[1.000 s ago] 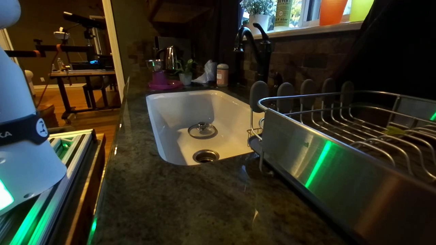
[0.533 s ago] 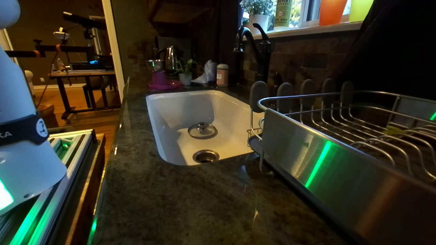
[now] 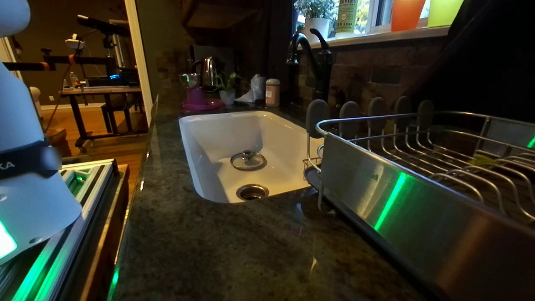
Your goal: Pull the curtain on the right to the left.
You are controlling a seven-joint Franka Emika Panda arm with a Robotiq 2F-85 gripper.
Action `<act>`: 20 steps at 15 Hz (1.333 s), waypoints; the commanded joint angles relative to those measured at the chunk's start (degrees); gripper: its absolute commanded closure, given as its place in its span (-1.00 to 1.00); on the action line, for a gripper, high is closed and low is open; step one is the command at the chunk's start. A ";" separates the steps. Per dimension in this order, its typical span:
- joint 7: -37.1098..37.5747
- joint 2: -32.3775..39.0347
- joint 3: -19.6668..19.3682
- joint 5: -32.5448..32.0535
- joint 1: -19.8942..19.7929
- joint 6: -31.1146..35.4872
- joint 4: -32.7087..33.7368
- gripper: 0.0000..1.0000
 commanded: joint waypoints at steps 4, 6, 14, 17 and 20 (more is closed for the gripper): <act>-0.24 15.52 -2.05 8.00 -3.22 15.79 17.62 -1.00; -1.79 17.37 -2.33 9.76 -3.03 22.51 20.78 -1.00; 1.87 25.04 -6.83 8.17 -1.74 45.91 34.08 -1.00; 4.69 19.23 -1.78 -1.54 1.62 50.31 25.85 -1.00; 11.48 16.48 8.29 -16.38 1.63 54.18 21.39 -1.00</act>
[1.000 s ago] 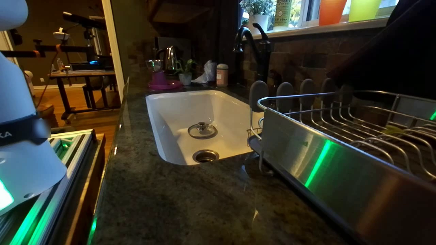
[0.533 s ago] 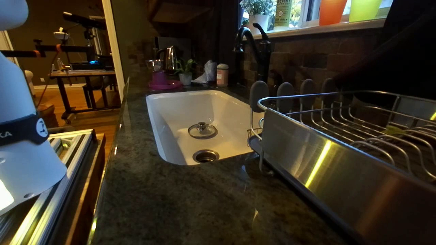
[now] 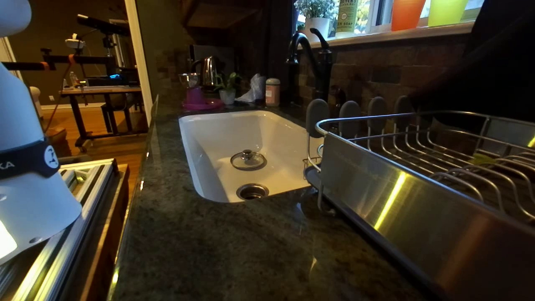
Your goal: Pull the curtain on the right to the left.
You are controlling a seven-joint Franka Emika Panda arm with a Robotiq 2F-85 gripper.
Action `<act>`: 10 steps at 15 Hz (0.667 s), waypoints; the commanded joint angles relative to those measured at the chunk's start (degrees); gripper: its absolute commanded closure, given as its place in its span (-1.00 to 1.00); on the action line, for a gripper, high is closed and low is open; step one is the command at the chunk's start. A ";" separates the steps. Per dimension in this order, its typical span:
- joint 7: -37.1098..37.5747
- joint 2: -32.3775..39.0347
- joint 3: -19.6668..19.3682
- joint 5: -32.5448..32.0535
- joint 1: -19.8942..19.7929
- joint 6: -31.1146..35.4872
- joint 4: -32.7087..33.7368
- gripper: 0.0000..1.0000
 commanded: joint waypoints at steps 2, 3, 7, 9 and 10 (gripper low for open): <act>5.50 -5.64 8.50 -13.67 3.83 2.58 -8.91 -1.00; 7.02 -5.85 9.53 -16.40 4.87 3.75 -9.38 -1.00; 15.35 -8.92 12.66 -30.15 9.44 12.07 -19.46 -1.00; 17.15 -9.52 14.54 -33.97 10.69 16.14 -24.76 -1.00; 18.27 -9.64 15.26 -35.94 11.15 17.87 -27.51 -1.00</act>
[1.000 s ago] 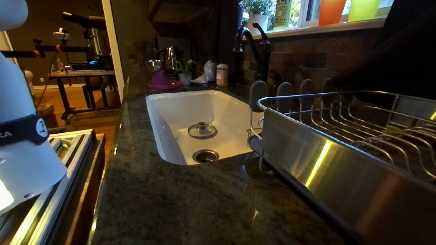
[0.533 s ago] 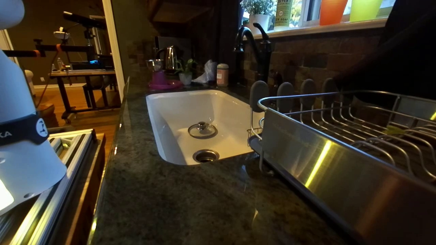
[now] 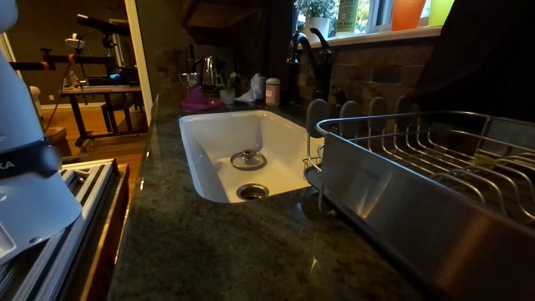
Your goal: Pull the curtain on the right to the left.
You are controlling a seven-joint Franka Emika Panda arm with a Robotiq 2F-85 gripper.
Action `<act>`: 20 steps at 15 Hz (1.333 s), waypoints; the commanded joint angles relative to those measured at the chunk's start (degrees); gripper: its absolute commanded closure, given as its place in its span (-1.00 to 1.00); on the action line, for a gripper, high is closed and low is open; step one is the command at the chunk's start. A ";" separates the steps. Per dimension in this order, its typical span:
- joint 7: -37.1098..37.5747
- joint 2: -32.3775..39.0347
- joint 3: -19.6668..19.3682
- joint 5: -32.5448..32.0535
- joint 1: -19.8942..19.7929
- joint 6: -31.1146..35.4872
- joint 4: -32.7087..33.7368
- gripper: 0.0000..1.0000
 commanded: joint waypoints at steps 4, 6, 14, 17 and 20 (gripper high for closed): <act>7.26 -2.49 2.94 -10.08 2.15 8.98 -19.05 -1.00; 12.53 -4.44 3.41 -9.84 0.36 5.57 -22.09 -1.00; 47.34 -11.16 16.73 -39.11 -24.37 -16.05 -24.29 -1.00; 60.97 -8.70 29.49 -51.40 -38.02 -20.72 -20.16 -1.00; 58.39 -9.45 27.51 -49.34 -36.29 -19.65 -20.73 -1.00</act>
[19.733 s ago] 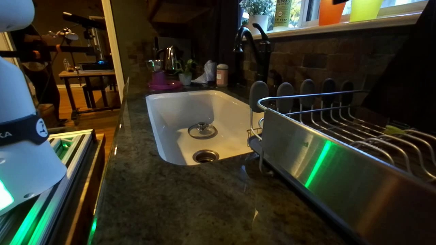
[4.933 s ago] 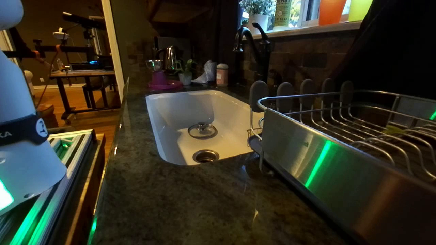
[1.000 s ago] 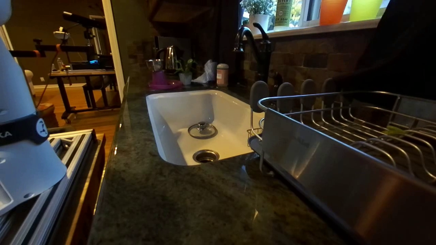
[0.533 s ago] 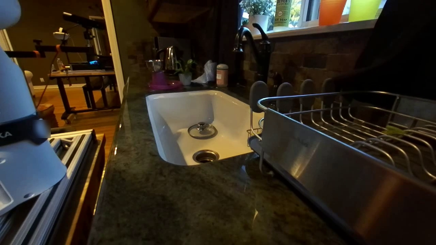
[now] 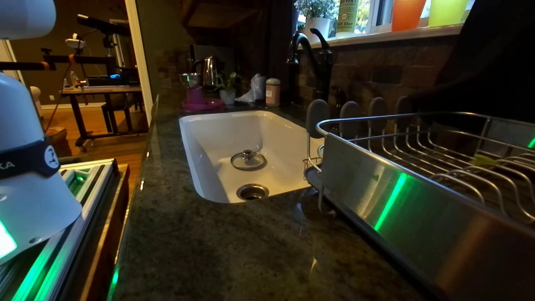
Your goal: Pull the curtain on the right to the left.
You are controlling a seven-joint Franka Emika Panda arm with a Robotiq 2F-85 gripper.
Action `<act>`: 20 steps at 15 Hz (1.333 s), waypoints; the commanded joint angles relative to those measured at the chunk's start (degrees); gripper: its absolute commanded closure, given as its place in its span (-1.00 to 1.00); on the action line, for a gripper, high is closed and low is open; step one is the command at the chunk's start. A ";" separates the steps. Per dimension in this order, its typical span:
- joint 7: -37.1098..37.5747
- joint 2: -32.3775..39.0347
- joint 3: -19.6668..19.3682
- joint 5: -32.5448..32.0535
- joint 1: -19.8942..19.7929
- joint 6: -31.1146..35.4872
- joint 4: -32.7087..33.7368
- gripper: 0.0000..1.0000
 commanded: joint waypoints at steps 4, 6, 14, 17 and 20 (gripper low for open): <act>6.50 4.05 5.28 -3.40 -4.90 -7.42 6.57 -1.00; 8.54 7.69 10.22 -3.34 -9.23 -13.04 12.42 -1.00; 20.48 9.65 -12.22 -0.80 -3.10 -16.16 20.99 -1.00; 26.39 10.93 -25.75 -0.61 1.97 -12.91 21.99 -1.00; 29.30 13.13 -39.15 1.84 9.71 -12.86 23.95 -1.00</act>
